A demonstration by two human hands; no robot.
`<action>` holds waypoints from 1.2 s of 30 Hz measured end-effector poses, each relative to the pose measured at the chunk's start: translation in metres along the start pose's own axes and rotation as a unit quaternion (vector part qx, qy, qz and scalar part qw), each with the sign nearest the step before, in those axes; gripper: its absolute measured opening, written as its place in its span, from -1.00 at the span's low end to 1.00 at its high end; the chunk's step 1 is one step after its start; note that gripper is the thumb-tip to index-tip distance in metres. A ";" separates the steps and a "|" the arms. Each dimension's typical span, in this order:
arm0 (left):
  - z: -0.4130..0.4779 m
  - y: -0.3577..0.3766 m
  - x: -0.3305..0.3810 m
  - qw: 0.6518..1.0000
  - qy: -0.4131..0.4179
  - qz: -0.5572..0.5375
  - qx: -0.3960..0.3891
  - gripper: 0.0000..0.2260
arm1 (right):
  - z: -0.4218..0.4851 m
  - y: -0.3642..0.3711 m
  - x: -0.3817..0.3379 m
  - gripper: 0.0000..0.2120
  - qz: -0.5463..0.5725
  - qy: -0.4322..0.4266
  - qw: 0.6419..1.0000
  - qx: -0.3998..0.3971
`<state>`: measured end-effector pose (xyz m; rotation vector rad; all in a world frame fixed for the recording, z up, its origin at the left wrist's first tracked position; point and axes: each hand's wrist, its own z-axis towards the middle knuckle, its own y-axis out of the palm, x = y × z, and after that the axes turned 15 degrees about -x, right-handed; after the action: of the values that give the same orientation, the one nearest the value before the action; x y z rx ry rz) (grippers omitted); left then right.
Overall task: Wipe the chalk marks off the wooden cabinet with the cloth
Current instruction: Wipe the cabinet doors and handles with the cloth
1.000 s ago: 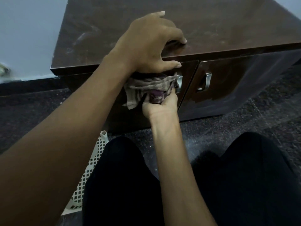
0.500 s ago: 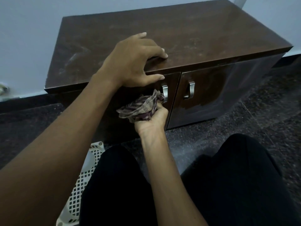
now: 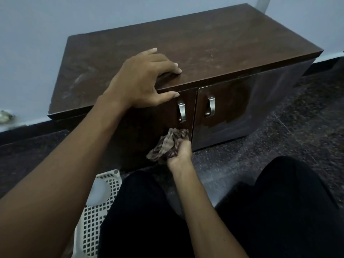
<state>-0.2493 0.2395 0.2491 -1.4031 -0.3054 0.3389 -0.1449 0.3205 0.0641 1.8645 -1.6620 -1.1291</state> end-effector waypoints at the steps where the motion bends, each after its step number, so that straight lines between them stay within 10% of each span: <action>1: 0.000 0.000 0.000 1.000 0.000 0.000 -0.002 -0.51 | -0.003 0.001 -0.006 -0.82 -0.011 -0.030 0.999 0.017; 8: 0.003 -0.003 0.002 1.000 -0.009 0.012 0.002 -0.51 | -0.016 0.006 0.004 -0.95 -0.150 -0.176 0.972 0.037; 17: 0.001 -0.003 0.003 1.000 -0.012 0.026 -0.010 -0.49 | 0.003 -0.011 0.000 -0.82 -0.113 -0.142 0.974 0.132; 24: 0.004 -0.003 0.003 0.999 -0.012 0.033 -0.005 -0.51 | 0.000 -0.003 0.008 -0.87 -0.276 -0.296 0.909 0.098; 28: 0.003 -0.002 0.003 0.999 -0.009 0.034 -0.005 -0.51 | 0.013 -0.017 0.002 -0.85 -0.220 -0.205 0.943 0.144; 36: 0.007 -0.004 0.004 0.999 -0.006 0.035 -0.002 -0.53 | 0.001 -0.001 -0.061 -0.90 -0.217 -0.345 0.901 0.146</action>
<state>-0.2485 0.2465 0.2537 -1.4192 -0.2671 0.4036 -0.1434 0.3792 0.0815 2.2618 -1.8919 -2.0057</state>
